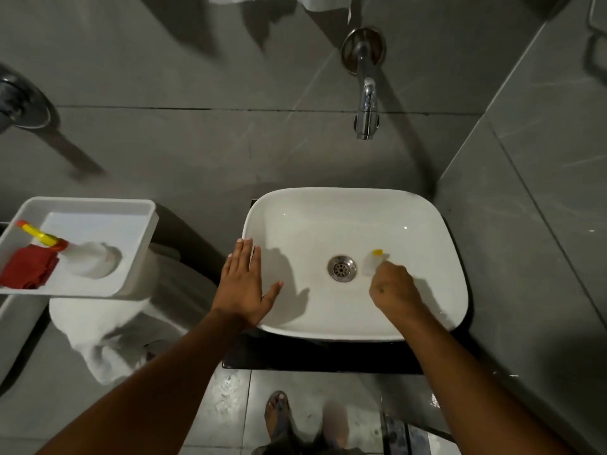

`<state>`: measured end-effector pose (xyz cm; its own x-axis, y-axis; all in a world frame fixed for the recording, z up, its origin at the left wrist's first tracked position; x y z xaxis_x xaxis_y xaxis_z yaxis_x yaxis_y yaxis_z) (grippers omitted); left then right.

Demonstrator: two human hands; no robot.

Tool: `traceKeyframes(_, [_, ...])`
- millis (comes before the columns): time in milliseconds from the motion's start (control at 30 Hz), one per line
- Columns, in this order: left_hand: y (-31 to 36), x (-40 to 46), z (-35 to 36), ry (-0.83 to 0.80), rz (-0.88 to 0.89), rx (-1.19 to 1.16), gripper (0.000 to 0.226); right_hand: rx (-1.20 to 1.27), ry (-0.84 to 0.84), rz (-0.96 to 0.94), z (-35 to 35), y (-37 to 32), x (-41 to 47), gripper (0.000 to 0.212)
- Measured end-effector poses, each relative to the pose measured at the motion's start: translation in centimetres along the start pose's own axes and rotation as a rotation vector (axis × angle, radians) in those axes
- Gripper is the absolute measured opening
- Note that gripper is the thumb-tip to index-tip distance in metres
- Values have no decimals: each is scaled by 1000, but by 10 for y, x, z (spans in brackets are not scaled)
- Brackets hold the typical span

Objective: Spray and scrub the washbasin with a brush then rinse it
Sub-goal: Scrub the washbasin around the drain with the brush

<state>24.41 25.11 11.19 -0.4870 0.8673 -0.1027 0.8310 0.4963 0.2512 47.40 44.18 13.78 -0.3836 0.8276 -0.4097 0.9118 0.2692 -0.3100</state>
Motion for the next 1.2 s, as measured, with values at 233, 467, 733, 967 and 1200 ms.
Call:
traceKeyframes(233, [1,-1,-2,11,-4,-15,96,-28,-174,-220,41,-70,-20,28])
traceKeyframes(467, [1,0,-3,0,10,-43,95,-87,-53,44,5,10,-8,23])
traceKeyframes(733, [1,0,-1,-4,5,-22,95,-46,-191,-146,45,-51,-22,28])
traceKeyframes(967, [-3,4,5,40,29,-34,96,-22,-53,89,-4,11,-6,30])
traceKeyframes(1200, [1,2,0,22,21,-3,97,-25,-192,-162,30,-90,-14,23])
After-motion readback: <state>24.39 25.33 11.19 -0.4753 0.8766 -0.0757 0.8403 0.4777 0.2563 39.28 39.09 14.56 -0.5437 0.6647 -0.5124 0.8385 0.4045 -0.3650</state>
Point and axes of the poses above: each hand's wrist, its own x-axis towards the middle knuckle, its own z-axis out of the palm, y = z × x, the point moved 5 cm from there along x, towards the middle knuckle, and after that the axes turned 5 degrees about -y, right-handed, at the moved point
